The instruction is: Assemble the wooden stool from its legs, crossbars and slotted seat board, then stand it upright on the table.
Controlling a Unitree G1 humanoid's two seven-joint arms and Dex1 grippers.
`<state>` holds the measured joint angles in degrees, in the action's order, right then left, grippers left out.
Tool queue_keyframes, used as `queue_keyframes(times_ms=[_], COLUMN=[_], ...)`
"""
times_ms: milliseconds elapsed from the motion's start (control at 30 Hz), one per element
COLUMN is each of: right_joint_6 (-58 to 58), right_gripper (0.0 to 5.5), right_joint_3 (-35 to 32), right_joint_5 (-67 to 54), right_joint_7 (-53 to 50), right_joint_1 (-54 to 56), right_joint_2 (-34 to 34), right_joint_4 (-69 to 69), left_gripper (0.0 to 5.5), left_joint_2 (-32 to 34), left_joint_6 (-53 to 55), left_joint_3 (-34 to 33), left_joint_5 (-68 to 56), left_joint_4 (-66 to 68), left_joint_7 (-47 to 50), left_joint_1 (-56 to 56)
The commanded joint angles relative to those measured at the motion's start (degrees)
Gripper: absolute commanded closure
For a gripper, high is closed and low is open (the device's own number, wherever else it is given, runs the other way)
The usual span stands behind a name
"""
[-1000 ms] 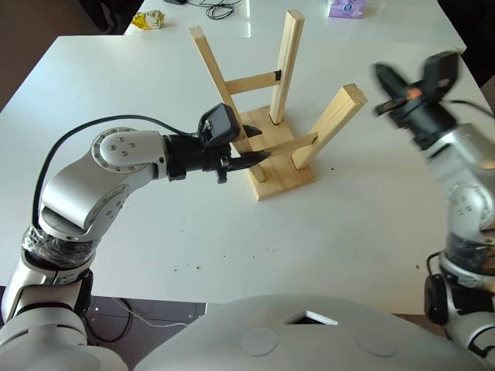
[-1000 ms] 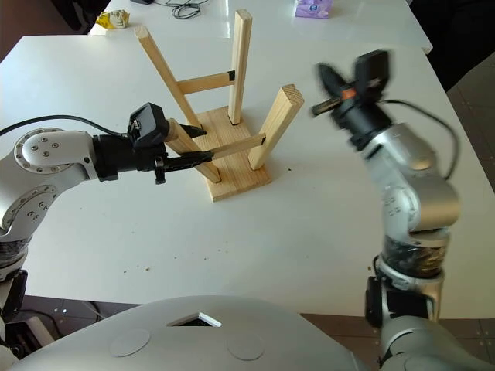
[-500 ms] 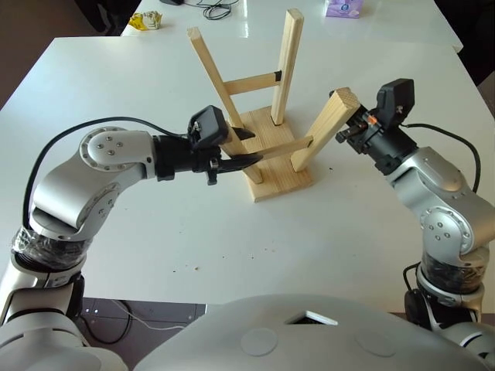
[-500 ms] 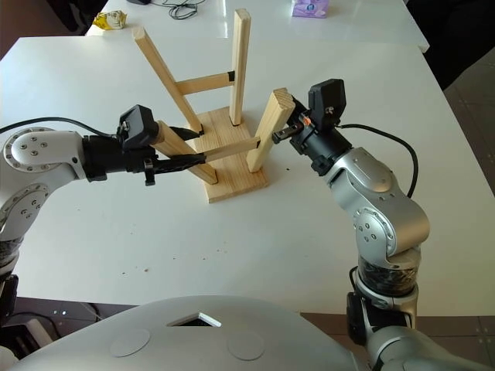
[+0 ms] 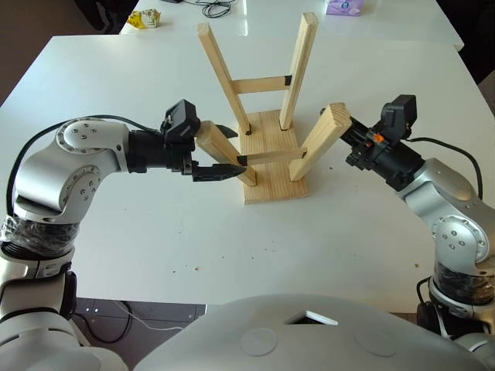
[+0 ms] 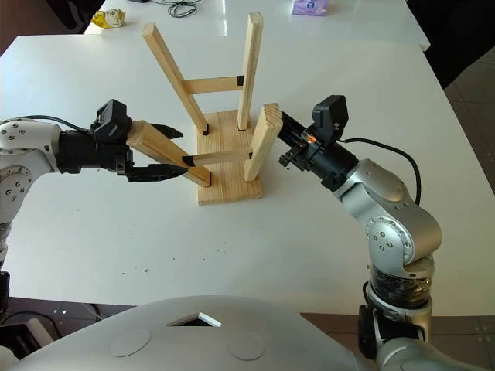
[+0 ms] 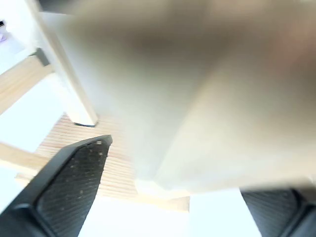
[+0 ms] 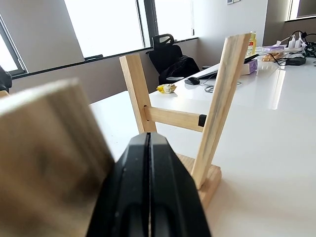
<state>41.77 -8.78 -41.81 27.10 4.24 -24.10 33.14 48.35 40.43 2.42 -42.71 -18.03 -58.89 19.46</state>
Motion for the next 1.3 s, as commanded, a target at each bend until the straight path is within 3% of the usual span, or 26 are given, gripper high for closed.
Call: queue_keyframes(times_ms=[33,133,267,367,467,533,700,867,1100,1300], right_joint_6=[-2.41,-3.80,-3.90,-2.17,-0.61,-0.01,1.54,2.91,1.07,-1.39], right_gripper=[5.50,5.50,5.50,5.50,5.50,5.50,5.50,5.50,5.50,5.50], right_joint_3=[-0.83,-2.25,-9.18,-15.05,-17.27,-15.00,-2.59,1.15,0.67,6.30], right_joint_5=[0.99,0.62,-4.31,-11.78,-21.08,-23.74,-23.00,-24.42,-23.87,-15.61], right_joint_7=[3.22,5.44,5.53,4.22,-0.28,-3.87,-9.92,-9.78,-8.72,-5.27], right_joint_1=[1.80,2.16,2.49,3.47,8.43,12.38,15.93,15.63,21.39,20.72], right_joint_2=[-2.79,-4.38,-5.71,-6.93,-7.74,-7.39,-3.52,-4.35,-4.34,-3.02], right_joint_4=[-3.72,-5.31,-4.61,-2.24,-0.26,1.21,6.42,6.02,0.29,-2.67], left_gripper=[1.03,1.03,1.03,1.03,1.45,1.76,2.42,3.14,4.24,5.21], left_joint_2=[-3.15,-4.23,-5.05,-6.07,-9.02,-12.05,-20.55,-28.03,-28.15,-29.17], left_joint_6=[2.82,4.00,4.77,6.30,4.00,1.08,-2.19,-4.01,-4.14,-5.11], left_joint_3=[-6.06,-11.06,-20.74,-30.57,-35.41,-34.47,-23.39,-14.85,-9.15,-6.50], left_joint_5=[-4.94,-8.82,-14.70,-23.94,-31.64,-33.41,-27.94,-30.36,-25.92,-18.92], left_joint_4=[-1.22,-2.80,-5.34,-8.75,-11.59,-13.37,-20.24,-27.85,-27.23,-21.65], left_joint_7=[4.45,6.96,11.75,18.89,31.68,40.41,56.59,68.03,67.44,64.93], left_joint_1=[1.10,-0.07,-3.89,-7.24,-5.60,-1.96,2.39,0.85,-1.93,-3.15])
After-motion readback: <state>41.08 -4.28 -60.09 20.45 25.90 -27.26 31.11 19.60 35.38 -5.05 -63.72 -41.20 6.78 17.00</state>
